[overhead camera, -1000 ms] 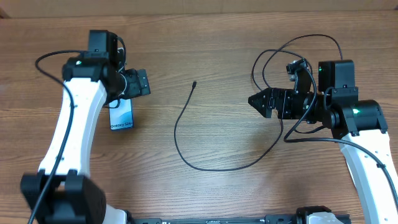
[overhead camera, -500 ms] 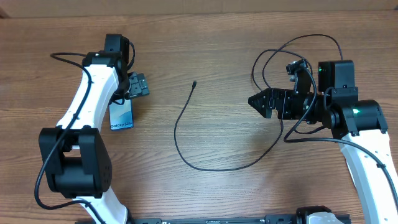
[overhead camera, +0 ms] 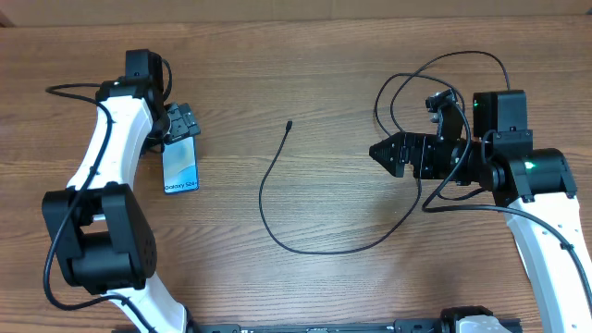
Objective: Plug charger to phone and switch on socket
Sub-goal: 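Move the left gripper over the phone and the right gripper toward the cable, then lower the left gripper onto the phone and close on its sides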
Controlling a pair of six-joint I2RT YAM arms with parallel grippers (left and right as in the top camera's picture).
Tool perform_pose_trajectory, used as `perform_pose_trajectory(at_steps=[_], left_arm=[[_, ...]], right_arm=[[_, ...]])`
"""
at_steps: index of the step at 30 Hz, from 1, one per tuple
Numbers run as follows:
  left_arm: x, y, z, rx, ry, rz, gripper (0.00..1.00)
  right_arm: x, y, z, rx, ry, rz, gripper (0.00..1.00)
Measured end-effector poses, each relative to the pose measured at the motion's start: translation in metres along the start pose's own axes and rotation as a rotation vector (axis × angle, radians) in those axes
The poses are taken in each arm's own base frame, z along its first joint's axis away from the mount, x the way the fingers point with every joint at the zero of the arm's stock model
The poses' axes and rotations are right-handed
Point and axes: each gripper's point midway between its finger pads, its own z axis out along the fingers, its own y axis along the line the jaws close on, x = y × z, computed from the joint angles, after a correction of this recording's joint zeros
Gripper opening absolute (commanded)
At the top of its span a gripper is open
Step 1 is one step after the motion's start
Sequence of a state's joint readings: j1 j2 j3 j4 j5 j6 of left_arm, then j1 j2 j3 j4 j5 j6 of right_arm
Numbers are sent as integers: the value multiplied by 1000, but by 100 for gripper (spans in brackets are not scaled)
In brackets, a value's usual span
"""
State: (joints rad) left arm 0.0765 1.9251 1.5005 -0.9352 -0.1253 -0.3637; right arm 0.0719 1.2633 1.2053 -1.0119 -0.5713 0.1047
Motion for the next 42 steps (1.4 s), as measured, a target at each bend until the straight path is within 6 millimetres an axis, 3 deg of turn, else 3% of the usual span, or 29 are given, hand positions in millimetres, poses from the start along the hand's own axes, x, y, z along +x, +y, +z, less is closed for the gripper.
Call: perform_pose_trajectory(at_steps=[9, 42], left_arm=[[18, -6, 39, -2, 111, 18, 100], [10, -11, 44, 21, 73, 171, 100]], right_arm=[[1, -5, 0, 27, 3, 5, 100], [5, -6, 0, 33, 18, 16, 100]])
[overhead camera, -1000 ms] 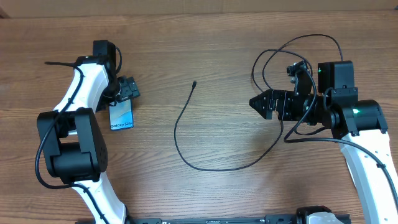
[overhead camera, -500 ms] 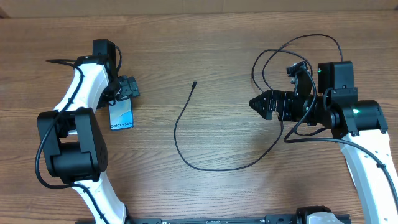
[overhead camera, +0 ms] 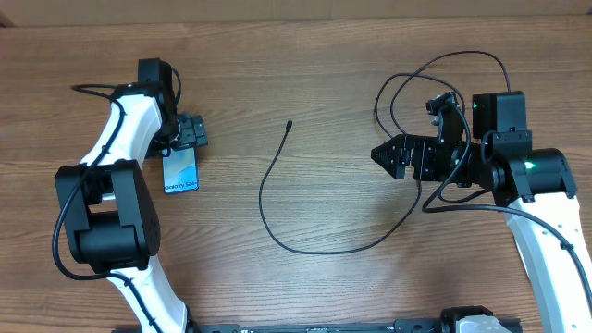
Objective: Plug charger to phone and switch on socket
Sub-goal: 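Lower the left gripper onto the phone and close on its sides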
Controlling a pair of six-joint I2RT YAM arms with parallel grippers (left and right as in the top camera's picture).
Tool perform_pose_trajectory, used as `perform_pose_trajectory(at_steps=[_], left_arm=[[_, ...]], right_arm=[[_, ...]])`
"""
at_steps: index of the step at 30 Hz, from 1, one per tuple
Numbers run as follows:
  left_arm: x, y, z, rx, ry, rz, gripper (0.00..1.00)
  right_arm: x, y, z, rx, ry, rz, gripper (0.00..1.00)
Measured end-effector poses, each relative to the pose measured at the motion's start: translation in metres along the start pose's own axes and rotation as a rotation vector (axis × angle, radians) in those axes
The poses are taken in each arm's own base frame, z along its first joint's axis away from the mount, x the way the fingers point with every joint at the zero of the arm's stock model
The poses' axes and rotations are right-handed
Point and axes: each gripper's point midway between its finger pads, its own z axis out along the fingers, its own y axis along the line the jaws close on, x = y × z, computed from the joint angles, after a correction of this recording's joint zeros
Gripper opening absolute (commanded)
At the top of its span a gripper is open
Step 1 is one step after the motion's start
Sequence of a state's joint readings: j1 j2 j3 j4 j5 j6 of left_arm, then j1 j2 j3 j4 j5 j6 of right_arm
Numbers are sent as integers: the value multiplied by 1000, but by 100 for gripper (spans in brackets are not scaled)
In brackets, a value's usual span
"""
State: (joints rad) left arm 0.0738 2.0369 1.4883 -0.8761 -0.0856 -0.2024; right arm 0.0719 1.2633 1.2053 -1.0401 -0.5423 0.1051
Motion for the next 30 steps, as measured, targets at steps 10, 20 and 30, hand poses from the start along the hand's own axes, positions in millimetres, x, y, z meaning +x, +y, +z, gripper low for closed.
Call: perform_pose_trajectory(at_steps=[10, 20, 30], left_arm=[[13, -1, 20, 4, 20, 6, 100], [14, -5, 27, 33, 6, 19, 100], [14, -5, 27, 33, 7, 14, 100]], right_arm=[[0, 0, 0, 0, 0, -1, 100], [0, 0, 0, 0, 1, 0, 100], [0, 0, 0, 0, 1, 0, 100]])
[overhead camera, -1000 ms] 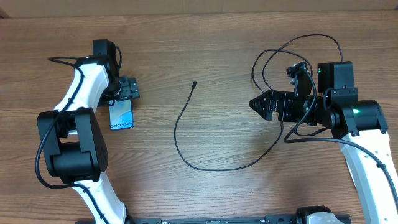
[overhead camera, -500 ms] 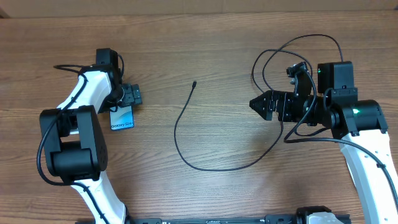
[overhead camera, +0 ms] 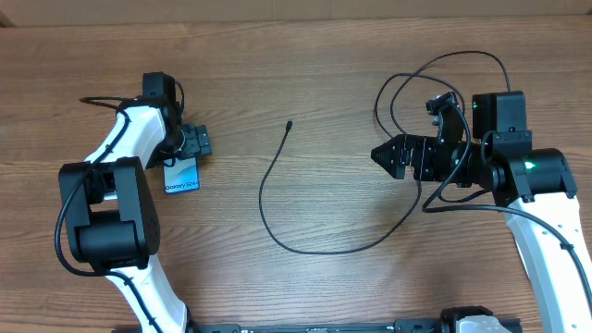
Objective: Plug charger to phone and switch on socket
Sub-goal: 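Lower the left gripper onto the phone and close on its sides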
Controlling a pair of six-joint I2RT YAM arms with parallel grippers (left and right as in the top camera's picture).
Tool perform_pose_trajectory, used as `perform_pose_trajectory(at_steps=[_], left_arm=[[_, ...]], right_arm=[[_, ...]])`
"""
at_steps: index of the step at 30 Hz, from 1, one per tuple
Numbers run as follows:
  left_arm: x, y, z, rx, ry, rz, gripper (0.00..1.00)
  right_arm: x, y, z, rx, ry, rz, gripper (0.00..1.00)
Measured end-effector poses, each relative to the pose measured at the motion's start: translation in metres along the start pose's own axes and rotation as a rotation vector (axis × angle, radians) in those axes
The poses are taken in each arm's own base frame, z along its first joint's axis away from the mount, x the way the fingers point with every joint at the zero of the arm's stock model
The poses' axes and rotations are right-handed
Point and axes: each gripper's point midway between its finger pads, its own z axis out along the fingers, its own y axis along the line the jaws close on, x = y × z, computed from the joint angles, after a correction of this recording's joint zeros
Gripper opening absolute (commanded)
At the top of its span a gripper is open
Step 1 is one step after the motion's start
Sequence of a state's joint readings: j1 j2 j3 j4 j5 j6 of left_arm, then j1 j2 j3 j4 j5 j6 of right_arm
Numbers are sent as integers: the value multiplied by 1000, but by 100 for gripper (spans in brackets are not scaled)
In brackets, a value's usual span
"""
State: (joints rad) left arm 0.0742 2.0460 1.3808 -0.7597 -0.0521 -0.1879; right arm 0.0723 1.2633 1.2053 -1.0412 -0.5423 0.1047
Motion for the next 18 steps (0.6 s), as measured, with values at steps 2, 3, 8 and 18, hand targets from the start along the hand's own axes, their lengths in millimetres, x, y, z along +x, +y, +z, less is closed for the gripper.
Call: perform_pose_trajectory(at_steps=[2, 3, 8, 18], left_arm=[[0, 0, 0, 0, 1, -4, 100], [0, 2, 0, 0, 2, -13, 99], [0, 5, 1, 11, 7, -34, 99], [0, 6, 1, 10, 6, -35, 84]], right_arm=[[0, 0, 0, 0, 0, 1, 100], [0, 0, 0, 0, 0, 1, 100], [0, 0, 0, 0, 2, 2, 100], [1, 0, 0, 1, 2, 2, 100]])
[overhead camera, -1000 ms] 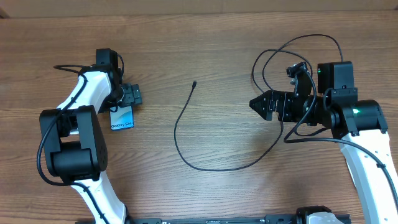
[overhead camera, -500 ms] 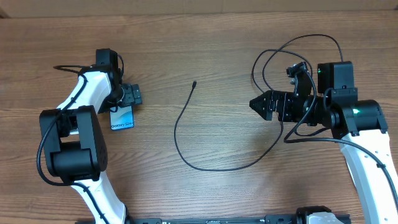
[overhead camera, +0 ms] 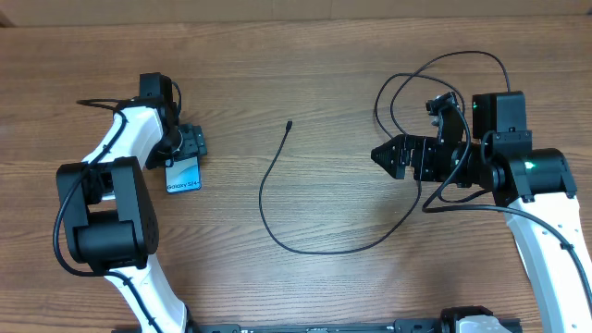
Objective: Plug charger to phone and switch on socket
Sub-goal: 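Lower the left gripper onto the phone and close on its sides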
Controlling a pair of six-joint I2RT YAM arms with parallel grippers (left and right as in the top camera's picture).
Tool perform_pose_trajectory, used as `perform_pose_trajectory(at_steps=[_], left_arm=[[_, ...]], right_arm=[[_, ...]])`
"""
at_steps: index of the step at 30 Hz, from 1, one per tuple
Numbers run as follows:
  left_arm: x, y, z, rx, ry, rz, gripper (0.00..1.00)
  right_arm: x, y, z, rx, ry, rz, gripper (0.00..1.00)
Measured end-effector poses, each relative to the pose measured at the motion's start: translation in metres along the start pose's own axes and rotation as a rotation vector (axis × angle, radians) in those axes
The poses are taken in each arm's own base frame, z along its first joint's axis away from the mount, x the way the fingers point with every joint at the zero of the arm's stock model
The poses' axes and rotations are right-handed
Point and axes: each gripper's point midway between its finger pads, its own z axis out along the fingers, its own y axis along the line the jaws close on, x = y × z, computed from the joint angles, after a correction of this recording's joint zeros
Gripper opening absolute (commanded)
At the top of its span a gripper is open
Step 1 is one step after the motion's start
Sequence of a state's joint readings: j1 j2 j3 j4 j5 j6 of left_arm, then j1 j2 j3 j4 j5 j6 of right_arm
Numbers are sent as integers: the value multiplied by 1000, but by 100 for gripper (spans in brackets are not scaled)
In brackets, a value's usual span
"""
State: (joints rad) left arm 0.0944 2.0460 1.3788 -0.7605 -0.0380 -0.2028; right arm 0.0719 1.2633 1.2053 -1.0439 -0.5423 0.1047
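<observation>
The phone (overhead camera: 183,176) lies on the table at the left, its blue screen facing up, slightly tilted. My left gripper (overhead camera: 190,144) sits over the phone's far end and hides it; how its jaws stand does not show. The black charger cable (overhead camera: 265,209) loops across the middle of the table. Its free plug tip (overhead camera: 289,124) lies bare, well right of the phone. My right gripper (overhead camera: 377,155) hovers at the right with its fingers together in a point, holding nothing. The socket is out of view.
More loops of black cable (overhead camera: 435,69) lie behind the right arm at the back right. The left arm's own lead (overhead camera: 92,102) trails off to the left. The wooden table (overhead camera: 305,55) runs to a pale edge at the back.
The left gripper has shifted slightly towards the phone and the near edge. The phone's tilt has changed by a hair. The cable and right arm are as before.
At first the left gripper stood at the phone's far end with most of the screen showing. Then it lay lower and more to the right, covering the upper screen, and the phone turned slightly. The right arm and cable kept still throughout.
</observation>
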Motion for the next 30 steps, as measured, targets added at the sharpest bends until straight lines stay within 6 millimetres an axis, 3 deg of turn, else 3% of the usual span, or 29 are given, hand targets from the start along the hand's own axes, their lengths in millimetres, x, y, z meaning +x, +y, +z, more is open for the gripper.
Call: perform_pose_trajectory(at_steps=[20, 24, 30], left_arm=[[1, -1, -1, 8, 5, -4, 79], [9, -8, -6, 55, 60, -11, 80], [-8, -28, -32, 160, 64, -14, 79]], right_arm=[[-1, 0, 0, 0, -3, -2, 100], [-1, -1, 0, 5, -4, -2, 100], [-2, -3, 0, 18, -10, -5, 100]])
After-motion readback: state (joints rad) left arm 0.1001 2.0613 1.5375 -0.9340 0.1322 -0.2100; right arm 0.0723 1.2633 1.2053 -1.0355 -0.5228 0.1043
